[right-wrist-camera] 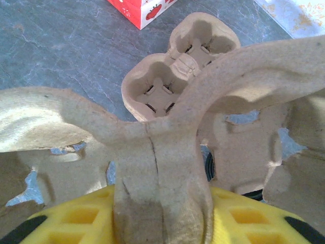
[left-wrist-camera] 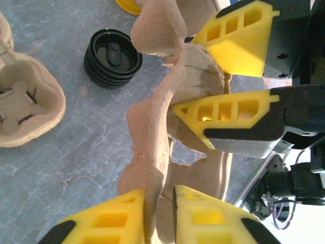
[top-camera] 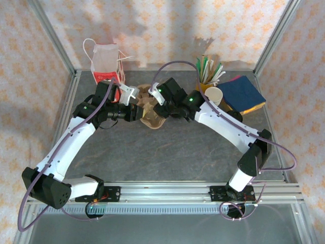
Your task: Pack the takeout coffee
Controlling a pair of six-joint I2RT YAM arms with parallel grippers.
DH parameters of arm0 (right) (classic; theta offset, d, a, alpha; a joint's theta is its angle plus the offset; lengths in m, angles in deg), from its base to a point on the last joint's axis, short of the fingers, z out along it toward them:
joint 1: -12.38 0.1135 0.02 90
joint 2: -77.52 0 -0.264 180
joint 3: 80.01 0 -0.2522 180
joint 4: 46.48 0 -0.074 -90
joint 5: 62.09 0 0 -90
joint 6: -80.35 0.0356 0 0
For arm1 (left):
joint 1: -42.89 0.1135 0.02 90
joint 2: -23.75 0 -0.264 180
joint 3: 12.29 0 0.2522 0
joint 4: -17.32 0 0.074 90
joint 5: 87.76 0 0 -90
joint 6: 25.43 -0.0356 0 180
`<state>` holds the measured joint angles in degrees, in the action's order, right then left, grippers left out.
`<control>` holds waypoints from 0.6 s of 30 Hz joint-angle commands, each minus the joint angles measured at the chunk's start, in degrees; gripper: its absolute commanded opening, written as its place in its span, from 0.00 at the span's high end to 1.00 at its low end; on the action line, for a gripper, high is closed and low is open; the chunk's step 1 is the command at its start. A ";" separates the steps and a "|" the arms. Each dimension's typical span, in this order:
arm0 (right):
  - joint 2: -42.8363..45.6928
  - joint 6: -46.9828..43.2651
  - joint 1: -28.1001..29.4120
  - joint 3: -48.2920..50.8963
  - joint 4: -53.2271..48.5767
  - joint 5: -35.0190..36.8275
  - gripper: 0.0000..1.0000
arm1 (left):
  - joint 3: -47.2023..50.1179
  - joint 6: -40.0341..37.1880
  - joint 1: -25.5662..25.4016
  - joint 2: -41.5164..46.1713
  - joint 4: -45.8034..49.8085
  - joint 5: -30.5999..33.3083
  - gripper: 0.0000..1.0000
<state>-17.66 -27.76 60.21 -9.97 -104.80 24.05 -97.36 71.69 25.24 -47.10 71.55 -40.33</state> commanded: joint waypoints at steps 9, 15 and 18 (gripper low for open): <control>2.54 1.17 -0.40 2.33 -0.01 4.02 0.66 | -2.87 3.11 0.16 3.20 -2.71 9.14 0.40; 2.63 2.75 -0.34 3.78 -0.70 3.82 0.66 | -8.13 8.38 11.37 4.02 -5.05 13.58 0.29; 2.63 3.41 -0.36 4.35 -0.86 2.72 0.66 | -15.24 9.91 17.71 0.08 -2.88 20.52 0.27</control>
<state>-17.11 -25.94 60.17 -6.32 -104.84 26.43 -107.04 78.62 39.40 -45.09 69.52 -27.26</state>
